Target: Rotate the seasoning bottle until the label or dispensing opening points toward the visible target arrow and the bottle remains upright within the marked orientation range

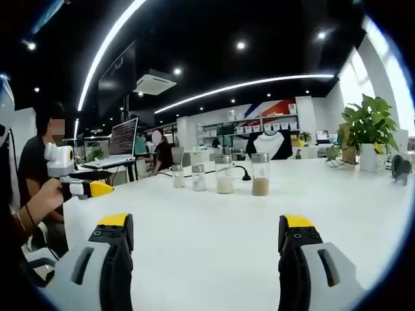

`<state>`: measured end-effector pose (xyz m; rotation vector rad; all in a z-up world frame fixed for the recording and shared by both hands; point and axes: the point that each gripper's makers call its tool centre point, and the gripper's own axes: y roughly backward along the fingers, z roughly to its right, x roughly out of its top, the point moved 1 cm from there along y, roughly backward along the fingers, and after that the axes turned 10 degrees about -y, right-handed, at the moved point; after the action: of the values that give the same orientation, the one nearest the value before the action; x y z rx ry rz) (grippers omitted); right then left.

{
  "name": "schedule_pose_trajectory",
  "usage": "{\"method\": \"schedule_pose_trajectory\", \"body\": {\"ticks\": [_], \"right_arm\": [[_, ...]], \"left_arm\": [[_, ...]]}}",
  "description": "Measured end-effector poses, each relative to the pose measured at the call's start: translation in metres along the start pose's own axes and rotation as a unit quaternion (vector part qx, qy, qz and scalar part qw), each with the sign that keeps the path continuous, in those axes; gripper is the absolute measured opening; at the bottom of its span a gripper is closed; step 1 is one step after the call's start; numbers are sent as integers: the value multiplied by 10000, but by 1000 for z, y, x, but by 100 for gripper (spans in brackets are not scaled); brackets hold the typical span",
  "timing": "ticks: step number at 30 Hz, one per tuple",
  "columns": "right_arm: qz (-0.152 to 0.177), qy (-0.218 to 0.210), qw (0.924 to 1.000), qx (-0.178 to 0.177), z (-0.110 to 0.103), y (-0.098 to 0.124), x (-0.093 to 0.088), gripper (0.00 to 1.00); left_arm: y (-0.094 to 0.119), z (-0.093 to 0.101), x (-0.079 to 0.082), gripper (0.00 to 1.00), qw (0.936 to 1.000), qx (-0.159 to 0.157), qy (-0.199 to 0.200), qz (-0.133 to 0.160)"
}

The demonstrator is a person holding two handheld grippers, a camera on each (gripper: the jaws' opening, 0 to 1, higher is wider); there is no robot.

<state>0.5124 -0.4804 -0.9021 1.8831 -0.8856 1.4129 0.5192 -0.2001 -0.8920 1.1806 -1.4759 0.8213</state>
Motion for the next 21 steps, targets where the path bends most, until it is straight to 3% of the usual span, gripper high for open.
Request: {"method": "schedule_pose_trajectory", "body": {"ticks": [10,16,21], "right_arm": [[-67,61,9999,41,-1,-1,-1,93],[-122,347,9993,23,8,-7,2,93],[-152,426,9989,106,10,-11,4,92]], "left_arm": [[-12,18,3,100,9995,-285,-94,-22],[-22,23,9,100,9991,-416,-123,7],[-30,27,15,100,9982,-481,-343,85]]}}
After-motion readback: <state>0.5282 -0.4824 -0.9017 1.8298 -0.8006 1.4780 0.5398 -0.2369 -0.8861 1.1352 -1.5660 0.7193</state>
